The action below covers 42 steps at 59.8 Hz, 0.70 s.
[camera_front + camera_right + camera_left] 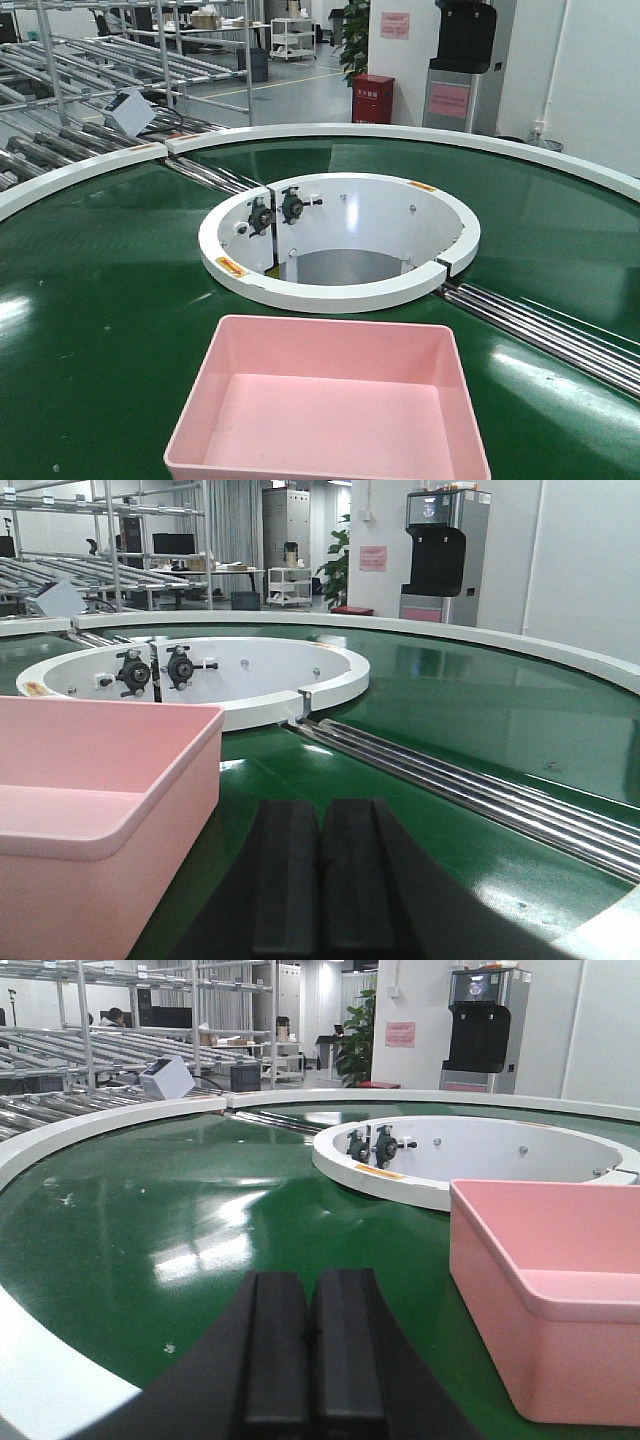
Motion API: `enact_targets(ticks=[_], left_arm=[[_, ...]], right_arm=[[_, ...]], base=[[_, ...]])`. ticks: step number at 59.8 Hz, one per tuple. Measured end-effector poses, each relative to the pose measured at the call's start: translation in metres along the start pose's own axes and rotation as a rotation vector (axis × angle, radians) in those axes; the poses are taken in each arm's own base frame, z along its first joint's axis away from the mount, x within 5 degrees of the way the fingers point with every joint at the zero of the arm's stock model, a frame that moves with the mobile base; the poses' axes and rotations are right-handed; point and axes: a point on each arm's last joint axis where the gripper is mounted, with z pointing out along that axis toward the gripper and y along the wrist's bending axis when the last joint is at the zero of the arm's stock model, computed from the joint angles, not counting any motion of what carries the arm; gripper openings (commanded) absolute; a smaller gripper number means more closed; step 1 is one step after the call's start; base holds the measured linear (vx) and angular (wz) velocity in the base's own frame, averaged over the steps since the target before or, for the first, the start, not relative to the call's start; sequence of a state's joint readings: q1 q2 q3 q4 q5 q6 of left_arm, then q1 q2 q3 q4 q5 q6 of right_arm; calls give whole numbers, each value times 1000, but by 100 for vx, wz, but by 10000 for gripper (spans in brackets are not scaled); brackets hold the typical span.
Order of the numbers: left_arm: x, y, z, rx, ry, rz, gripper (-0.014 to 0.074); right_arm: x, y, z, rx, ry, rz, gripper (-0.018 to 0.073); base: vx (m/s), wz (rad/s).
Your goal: Grab pink bin and stack on right shelf
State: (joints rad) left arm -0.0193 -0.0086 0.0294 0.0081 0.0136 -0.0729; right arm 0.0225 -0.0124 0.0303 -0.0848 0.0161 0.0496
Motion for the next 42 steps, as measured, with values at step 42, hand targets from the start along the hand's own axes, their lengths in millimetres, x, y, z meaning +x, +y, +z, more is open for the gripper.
enact_targets(ticks=[42], left_arm=[[-1,0,0,1,-7,0,3]], right_arm=[[-1,0,0,0,-9,0,-9]], base=[[0,0]])
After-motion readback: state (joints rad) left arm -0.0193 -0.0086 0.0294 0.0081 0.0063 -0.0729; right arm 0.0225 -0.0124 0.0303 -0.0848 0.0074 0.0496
